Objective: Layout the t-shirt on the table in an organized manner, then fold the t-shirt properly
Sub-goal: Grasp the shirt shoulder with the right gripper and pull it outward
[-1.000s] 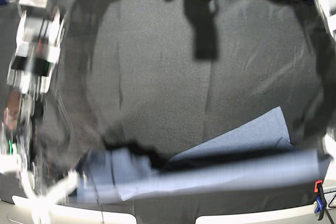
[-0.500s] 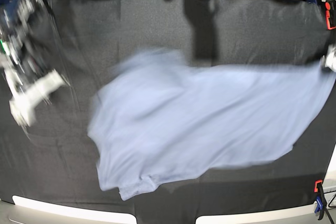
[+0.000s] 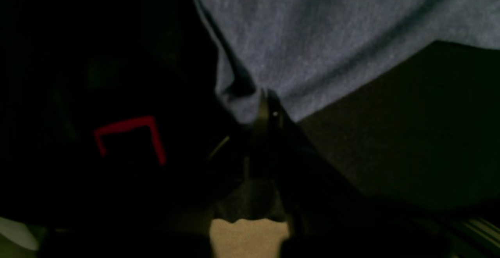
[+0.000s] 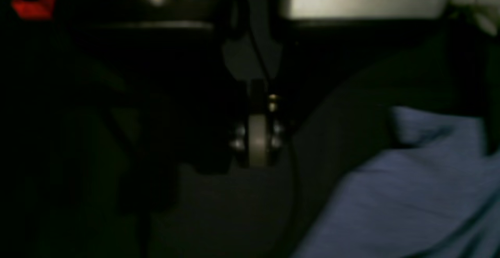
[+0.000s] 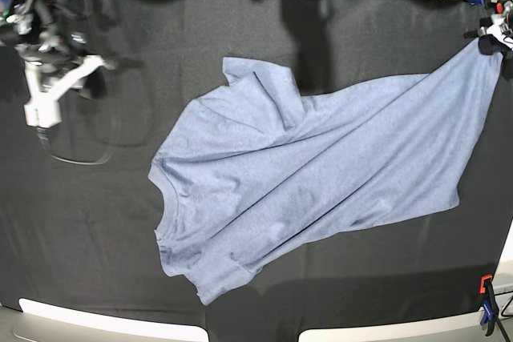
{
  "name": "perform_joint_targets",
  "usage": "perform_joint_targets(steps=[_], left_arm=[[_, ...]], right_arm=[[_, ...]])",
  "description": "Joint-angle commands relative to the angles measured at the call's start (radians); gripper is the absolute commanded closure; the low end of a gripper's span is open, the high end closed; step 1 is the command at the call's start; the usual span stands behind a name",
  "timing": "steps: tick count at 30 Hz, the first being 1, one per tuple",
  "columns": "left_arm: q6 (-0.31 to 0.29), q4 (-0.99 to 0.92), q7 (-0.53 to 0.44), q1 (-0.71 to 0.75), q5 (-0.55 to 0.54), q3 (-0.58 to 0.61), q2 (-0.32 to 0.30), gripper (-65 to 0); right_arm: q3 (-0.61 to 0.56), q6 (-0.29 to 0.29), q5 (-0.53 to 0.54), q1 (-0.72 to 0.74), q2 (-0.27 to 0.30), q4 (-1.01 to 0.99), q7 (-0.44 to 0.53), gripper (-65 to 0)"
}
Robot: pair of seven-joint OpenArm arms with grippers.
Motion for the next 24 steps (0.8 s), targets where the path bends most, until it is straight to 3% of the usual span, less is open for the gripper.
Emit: perform_joint_targets(steps=[1, 3, 4, 9, 12, 16, 24], left_arm=[[-0.003, 0.014, -0.012, 0.0, -0.017, -0.01, -0.023, 0.0], [-0.003, 0.014, -0.011, 0.0, -0.024, -0.01, -0.022, 0.0], [-0.003, 0.014, -0.011, 0.0, -0.024, -0.01, -0.022, 0.0], [-0.003, 0.014, -0.012, 0.0, -0.024, -0.01, -0.022, 0.0], [-0.003, 0.014, -0.012, 0.0, -0.024, -0.01, -0.022, 0.0], [-0.003, 0.014, -0.012, 0.0, -0.024, -0.01, -0.023, 0.0], [-0.004, 0.014, -0.012, 0.0, -0.024, -0.01, -0.023, 0.0]], right_arm=[[-0.006, 0.021, 0.006, 0.005, -0.003, 0.019, 0.023, -15.2], [-0.04, 0.021, -0.009, 0.005, -0.032, 0.014, 0.023, -30.6], [-0.061, 0.021, -0.031, 0.005, -0.047, 0.01, 0.019, -34.5], [-0.149, 0.006, -0.129, 0.005, -0.128, -0.018, 0.015, -35.2], [-0.191, -0.026, -0.15, 0.006, -0.178, -0.018, 0.056, -35.1], [-0.261, -0.076, -0.273, 0.008, -0.239, -0.023, 0.057, -35.1], [-0.311, -0.104, -0.347, 0.069, -0.332, -0.118, 0.072, -35.1]])
